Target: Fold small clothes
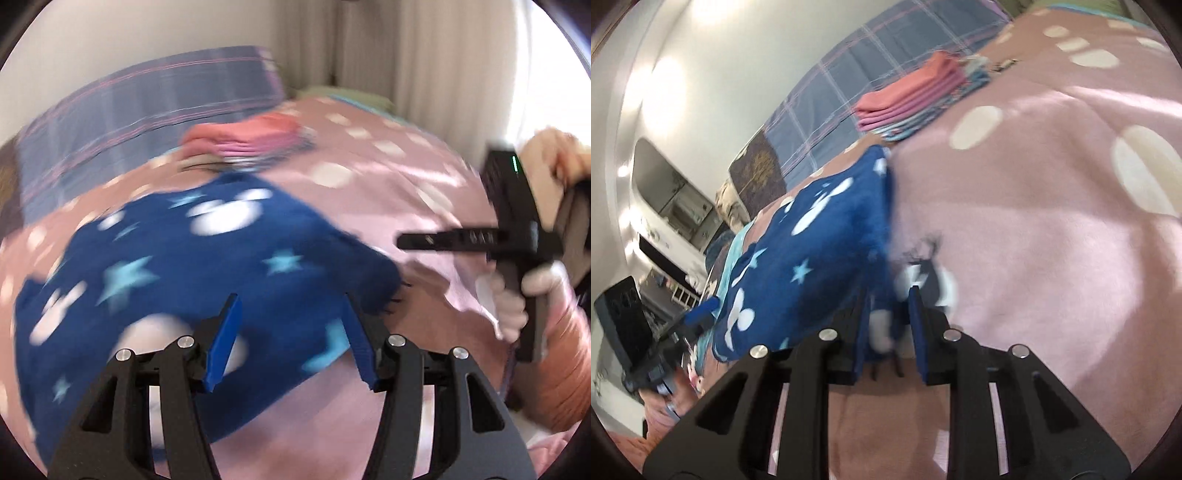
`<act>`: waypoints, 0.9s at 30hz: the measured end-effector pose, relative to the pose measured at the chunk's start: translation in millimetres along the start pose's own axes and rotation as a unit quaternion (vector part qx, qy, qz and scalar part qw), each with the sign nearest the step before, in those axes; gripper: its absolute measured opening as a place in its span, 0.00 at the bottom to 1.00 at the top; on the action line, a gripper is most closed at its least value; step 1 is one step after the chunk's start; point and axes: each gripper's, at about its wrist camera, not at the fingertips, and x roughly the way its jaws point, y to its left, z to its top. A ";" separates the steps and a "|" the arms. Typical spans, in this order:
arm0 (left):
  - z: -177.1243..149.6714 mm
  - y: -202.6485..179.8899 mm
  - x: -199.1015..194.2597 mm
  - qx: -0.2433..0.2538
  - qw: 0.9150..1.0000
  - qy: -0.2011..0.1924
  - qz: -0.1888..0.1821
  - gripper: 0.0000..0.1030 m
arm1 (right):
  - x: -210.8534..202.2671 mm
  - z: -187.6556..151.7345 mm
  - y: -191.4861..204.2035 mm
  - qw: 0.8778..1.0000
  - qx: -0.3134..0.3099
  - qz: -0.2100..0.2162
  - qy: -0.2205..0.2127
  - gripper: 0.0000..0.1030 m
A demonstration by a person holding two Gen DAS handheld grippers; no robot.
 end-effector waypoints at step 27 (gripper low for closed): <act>-7.4 -22.7 61.0 -0.075 0.996 0.052 0.011 0.17 | 103.3 70.1 3.9 0.963 -0.063 0.098 0.243 0.32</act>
